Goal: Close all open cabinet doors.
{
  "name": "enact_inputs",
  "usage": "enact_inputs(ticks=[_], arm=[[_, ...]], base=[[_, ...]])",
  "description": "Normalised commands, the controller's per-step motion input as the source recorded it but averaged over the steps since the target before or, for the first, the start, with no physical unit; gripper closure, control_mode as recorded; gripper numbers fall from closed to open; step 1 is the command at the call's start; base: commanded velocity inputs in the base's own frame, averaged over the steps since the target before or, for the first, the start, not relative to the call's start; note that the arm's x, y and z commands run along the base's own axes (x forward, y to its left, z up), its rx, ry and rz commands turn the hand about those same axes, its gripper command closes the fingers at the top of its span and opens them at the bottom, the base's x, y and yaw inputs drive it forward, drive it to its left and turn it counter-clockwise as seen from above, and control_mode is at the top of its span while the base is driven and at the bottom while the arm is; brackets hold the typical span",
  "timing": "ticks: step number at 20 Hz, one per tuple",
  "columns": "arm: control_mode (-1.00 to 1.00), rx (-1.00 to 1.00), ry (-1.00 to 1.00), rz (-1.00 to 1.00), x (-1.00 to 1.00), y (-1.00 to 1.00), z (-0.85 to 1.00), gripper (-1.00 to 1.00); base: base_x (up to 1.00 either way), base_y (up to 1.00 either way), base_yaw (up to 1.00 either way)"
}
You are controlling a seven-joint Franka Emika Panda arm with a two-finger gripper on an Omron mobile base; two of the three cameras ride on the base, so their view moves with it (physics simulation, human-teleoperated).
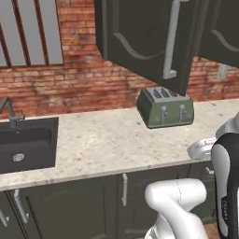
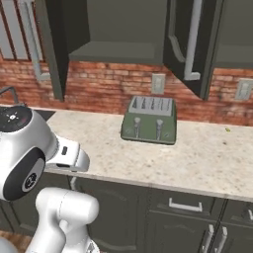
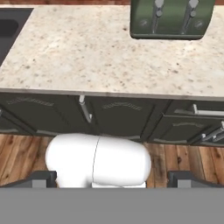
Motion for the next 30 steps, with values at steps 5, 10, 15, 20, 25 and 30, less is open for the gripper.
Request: enact_inputs(ticks=[5,10,15,20,25,30], arm=[[1.0,0.0,0.0,0.0,0.0,0.0,0.0,-1.0],[1.0,0.0,0.0,0.0,0.0,0.0,0.0,-1.0],[1.0,0.0,0.0,0.0,0.0,0.0,0.0,-1.0],[1.0,0.0,0.0,0.0,0.0,0.0,0.0,-1.0],[1.0,0.0,0.0,0.0,0.0,0.0,0.0,-1.0],[1.0,0.0,0.0,0.0,0.0,0.0,0.0,-1.0]], base=[[0.0,-0.41,0.0],[0.0,-0.38,0.0],[0.0,-0.44,0.0],[0.02,-0.35,0.0],[0.2,-0.08,0.0],[0.44,0.0,0.0]])
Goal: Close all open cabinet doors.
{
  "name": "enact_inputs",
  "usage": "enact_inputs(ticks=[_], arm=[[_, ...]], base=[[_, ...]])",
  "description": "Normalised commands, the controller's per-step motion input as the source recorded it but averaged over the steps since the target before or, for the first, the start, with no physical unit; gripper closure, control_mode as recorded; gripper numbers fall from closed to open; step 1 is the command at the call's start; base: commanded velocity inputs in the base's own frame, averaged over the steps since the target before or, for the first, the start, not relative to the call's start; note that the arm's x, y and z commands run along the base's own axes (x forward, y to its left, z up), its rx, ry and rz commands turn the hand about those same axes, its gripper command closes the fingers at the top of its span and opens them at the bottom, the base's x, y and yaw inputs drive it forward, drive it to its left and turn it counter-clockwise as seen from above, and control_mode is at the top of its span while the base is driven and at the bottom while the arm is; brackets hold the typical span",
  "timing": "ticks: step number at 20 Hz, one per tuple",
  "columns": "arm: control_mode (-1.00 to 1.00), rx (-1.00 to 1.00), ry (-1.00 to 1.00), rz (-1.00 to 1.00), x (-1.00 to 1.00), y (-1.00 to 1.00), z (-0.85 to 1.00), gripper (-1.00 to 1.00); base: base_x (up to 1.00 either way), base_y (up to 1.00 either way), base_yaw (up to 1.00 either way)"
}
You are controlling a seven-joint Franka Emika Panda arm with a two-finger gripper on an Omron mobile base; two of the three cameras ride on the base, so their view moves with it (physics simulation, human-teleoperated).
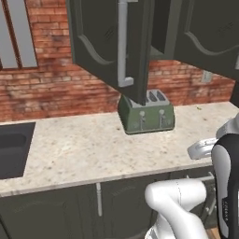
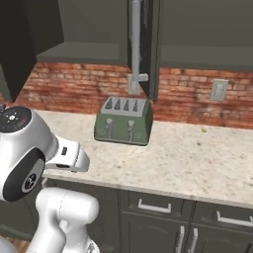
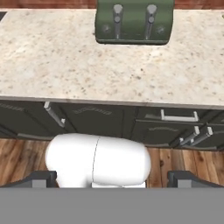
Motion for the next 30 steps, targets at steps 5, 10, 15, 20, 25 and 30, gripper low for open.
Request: enact_inputs(ticks=[5,10,15,20,25,30], arm=[[1.0,0.0,0.0,0.0,0.0,0.0,0.0,-1.0],[1.0,0.0,0.0,0.0,0.0,0.0,0.0,-1.0],[1.0,0.0,0.0,0.0,0.0,0.0,0.0,-1.0],[1.0,0.0,0.0,0.0,0.0,0.0,0.0,-1.0],[1.0,0.0,0.0,0.0,0.0,0.0,0.0,-1.0],[1.0,0.0,0.0,0.0,0.0,0.0,0.0,-1.0]], base=[[0.49,0.0,0.0],[0.39,0.0,0.0],[0.38,-0.03,0.0],[0.4,-0.01,0.0],[0.44,0.0,0.0],[0.33,0.0,0.0]])
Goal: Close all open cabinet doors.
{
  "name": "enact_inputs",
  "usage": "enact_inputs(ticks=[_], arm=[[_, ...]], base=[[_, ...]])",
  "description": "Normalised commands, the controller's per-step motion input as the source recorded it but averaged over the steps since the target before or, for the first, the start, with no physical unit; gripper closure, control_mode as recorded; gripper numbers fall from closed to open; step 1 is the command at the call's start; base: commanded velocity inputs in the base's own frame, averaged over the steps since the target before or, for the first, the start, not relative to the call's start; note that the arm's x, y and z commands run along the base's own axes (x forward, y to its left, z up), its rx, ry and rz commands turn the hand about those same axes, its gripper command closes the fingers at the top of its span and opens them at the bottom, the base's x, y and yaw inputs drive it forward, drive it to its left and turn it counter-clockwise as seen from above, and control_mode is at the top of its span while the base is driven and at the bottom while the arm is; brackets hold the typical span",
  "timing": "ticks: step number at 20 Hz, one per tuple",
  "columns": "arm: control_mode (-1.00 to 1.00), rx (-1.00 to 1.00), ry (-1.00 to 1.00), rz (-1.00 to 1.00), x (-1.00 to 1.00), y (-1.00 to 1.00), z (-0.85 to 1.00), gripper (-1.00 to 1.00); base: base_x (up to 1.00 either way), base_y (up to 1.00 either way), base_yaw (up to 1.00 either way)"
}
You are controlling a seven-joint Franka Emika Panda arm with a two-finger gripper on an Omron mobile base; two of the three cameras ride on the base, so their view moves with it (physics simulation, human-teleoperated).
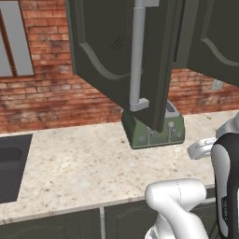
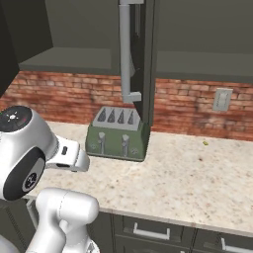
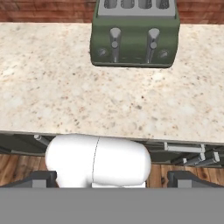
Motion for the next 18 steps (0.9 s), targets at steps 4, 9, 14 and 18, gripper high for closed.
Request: enact_inputs(ticks=[4,9,14,18], arm=[[1.0,0.0,0.0,0.0,0.0,0.0,0.0,-1.0],[-1.0,0.0,0.0,0.0,0.0,0.0,0.0,-1.0],[-1.0,0.0,0.0,0.0,-0.02,0.0,0.0,-1.0],[-1.0,0.0,-0.04,0.0,-0.16,0.0,0.06,-1.0]], base=[[0.09,-0.02,0.0],[0.0,0.0,0.0],[0.0,0.0,0.0],[0.0,0.0,0.0]])
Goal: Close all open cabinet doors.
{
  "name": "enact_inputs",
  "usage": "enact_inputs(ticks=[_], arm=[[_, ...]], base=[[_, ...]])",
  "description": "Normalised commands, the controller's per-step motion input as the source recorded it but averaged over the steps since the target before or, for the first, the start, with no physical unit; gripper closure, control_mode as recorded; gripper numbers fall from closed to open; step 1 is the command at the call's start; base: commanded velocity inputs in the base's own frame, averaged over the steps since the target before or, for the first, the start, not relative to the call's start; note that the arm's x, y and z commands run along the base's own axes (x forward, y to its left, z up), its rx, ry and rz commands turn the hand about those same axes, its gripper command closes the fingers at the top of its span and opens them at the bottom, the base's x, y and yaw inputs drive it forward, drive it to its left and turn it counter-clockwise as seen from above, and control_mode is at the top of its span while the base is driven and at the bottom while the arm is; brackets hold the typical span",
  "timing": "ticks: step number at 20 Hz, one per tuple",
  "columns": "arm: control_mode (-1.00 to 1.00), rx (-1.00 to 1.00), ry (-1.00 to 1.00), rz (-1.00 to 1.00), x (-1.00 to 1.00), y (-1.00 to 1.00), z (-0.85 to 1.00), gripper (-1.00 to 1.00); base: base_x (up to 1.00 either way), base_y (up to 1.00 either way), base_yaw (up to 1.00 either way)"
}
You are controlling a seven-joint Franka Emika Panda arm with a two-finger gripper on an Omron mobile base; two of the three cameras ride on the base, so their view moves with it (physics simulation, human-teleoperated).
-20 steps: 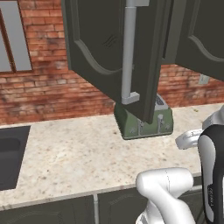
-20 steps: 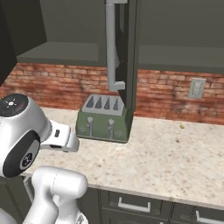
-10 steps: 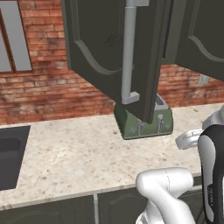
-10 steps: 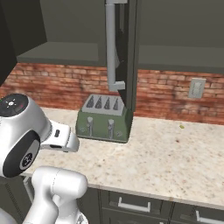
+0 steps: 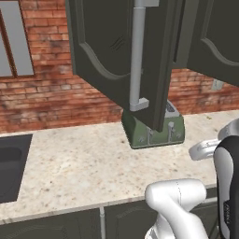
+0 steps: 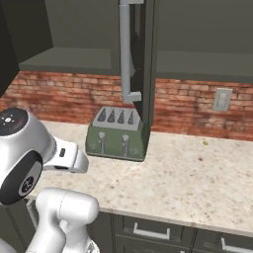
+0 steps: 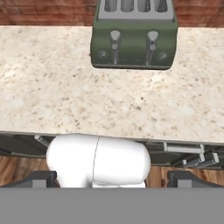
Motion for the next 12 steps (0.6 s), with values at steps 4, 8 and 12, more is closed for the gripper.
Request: enact_inputs(ticks=[4,8,12], arm=[[-1.0,0.0,-0.04,0.0,-0.03,0.0,0.14,-1.0],[-1.0,-0.02,-0.09,0.0,0.0,0.0,0.27,-1.0],[-1.0,-0.01,-0.03,0.0,0.0,-0.06,0.34,-1.0]], base=[[0.0,0.0,0.0],[0.0,0.0,0.0],[0.0,0.0,0.0]])
